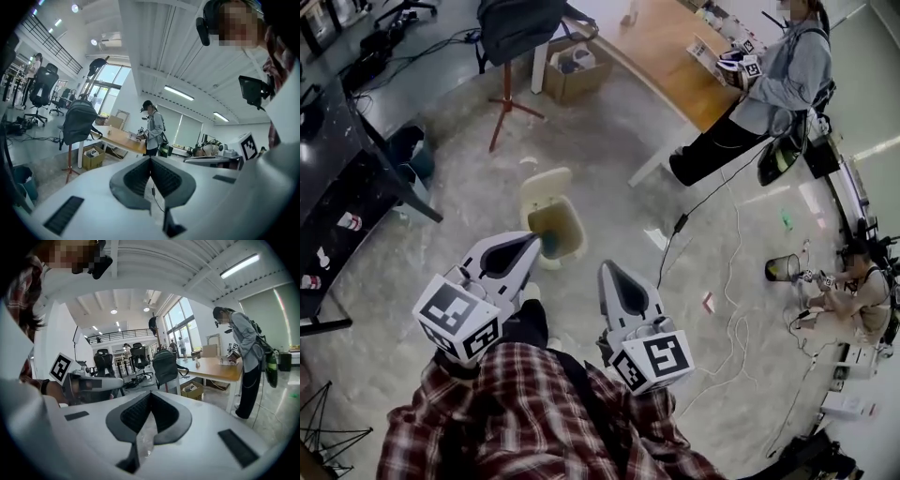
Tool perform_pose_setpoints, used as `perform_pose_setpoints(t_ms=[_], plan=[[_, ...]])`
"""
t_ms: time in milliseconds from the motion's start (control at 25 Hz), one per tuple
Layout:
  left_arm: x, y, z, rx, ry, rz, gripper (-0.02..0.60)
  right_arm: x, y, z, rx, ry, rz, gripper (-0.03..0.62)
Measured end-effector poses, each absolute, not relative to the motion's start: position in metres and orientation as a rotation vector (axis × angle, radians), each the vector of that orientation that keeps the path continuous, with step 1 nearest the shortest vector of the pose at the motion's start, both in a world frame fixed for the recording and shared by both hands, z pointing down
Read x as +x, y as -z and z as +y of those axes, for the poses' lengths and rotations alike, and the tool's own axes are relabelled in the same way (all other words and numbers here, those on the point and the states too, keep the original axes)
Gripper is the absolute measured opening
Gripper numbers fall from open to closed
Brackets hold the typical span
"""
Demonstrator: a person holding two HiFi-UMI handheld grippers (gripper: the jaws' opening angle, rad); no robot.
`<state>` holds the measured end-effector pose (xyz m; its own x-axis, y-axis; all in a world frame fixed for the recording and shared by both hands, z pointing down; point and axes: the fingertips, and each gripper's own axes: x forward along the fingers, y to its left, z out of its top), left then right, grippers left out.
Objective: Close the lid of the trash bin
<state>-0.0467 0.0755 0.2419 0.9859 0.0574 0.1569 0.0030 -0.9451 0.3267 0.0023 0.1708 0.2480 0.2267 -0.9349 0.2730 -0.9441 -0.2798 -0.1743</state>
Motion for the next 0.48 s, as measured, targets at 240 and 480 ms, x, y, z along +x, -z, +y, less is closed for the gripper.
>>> perform_pose_setpoints(t_ms=[240,480], plan=[[-0.006,-0.236,0.007,2.812,-0.168,-0.062,0.011,0.052,-0.237,0.091,2.328,-0.432,-1.965,0.012],[0.003,-0.245,-0.027,2.773,-0.191,-0.241,0.011,0.079,-0.248,0.047,2.184,-0.489,-2.072,0.012]])
